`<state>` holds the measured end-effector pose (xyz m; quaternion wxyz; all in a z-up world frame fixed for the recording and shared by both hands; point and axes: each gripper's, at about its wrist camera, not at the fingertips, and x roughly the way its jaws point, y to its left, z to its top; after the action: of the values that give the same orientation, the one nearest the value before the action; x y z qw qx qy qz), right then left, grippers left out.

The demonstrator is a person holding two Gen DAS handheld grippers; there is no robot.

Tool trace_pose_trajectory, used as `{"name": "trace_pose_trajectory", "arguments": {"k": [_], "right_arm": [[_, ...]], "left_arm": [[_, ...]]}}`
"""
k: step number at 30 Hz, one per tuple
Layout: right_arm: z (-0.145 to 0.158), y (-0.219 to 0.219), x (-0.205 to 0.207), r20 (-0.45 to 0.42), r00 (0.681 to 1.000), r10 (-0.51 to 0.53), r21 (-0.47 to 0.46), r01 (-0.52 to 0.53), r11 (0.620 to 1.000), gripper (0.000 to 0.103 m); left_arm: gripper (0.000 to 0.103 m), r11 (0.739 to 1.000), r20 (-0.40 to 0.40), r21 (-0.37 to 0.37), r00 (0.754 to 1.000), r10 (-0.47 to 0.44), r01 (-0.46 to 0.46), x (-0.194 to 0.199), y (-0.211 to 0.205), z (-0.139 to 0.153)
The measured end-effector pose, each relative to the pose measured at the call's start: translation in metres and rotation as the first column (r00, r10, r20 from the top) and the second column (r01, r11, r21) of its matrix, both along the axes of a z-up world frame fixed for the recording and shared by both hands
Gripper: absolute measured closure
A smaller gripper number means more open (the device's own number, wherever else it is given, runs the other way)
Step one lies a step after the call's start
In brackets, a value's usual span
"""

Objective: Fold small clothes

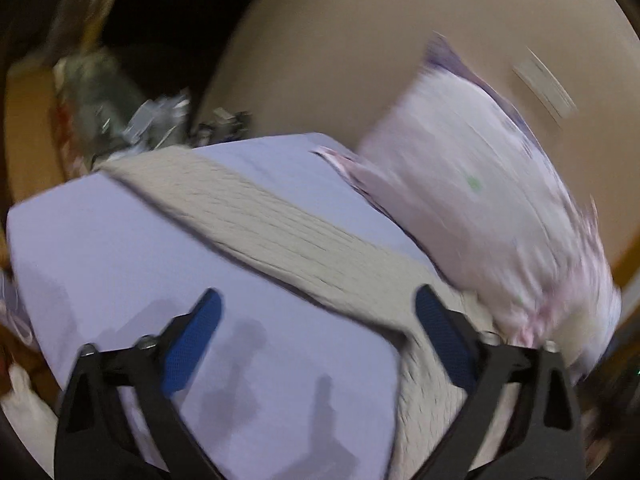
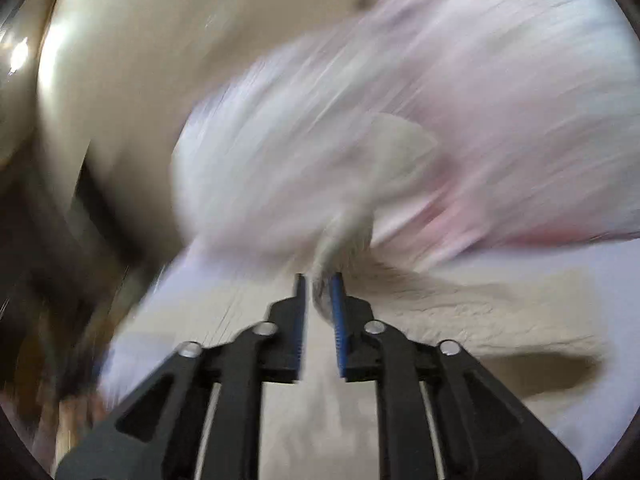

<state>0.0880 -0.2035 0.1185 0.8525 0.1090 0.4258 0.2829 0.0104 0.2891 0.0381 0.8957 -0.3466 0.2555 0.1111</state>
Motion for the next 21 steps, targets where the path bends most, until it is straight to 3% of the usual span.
{"name": "trace_pose_trajectory", "arguments": {"k": [2, 4, 6, 10, 14, 17, 21], "right_arm": [[-0.017, 0.021, -0.008, -0.047, 0.998, 0.039, -0.037, -0.041, 0.998, 0.064], [-0.021, 0.01, -0.015, -0.049, 0.999, 0.0, -0.007, -0.001, 1.0, 0.054], [-0.014, -0.018, -0.014, -0.05, 0.995, -0.081, 0.035, 0.083, 0.996, 0.038], [-0.002, -0.083, -0.013, -0.04, 0.97, -0.239, 0.047, 0.24, 0.97, 0.032], [-0.004, -0.139, -0.024, -0.053, 0.931, -0.362, 0.052, 0.365, 0.93, 0.028], [-0.01, -0.156, -0.029, -0.062, 0.912, -0.405, 0.066, 0.408, 0.91, 0.027], [-0.011, -0.171, -0.04, -0.06, 0.905, -0.421, 0.075, 0.424, 0.902, 0.025]], "left_arm": [[0.021, 0.993, -0.004, -0.096, 0.998, 0.064, -0.064, -0.004, 0.028, -0.01], [0.023, 0.985, -0.012, -0.138, 0.994, 0.107, -0.108, -0.008, 0.045, -0.017], [0.027, 0.974, -0.036, -0.165, 0.988, 0.149, -0.153, -0.008, 0.066, -0.025], [0.032, 0.938, -0.066, -0.252, 0.971, 0.229, -0.238, -0.009, 0.103, -0.036], [0.047, 0.905, -0.073, -0.312, 0.957, 0.282, -0.291, -0.006, 0.132, -0.041], [0.062, 0.87, -0.091, -0.367, 0.943, 0.319, -0.33, -0.001, 0.154, -0.047], [0.09, 0.813, -0.111, -0.451, 0.927, 0.359, -0.369, 0.0, 0.177, -0.06]]}}
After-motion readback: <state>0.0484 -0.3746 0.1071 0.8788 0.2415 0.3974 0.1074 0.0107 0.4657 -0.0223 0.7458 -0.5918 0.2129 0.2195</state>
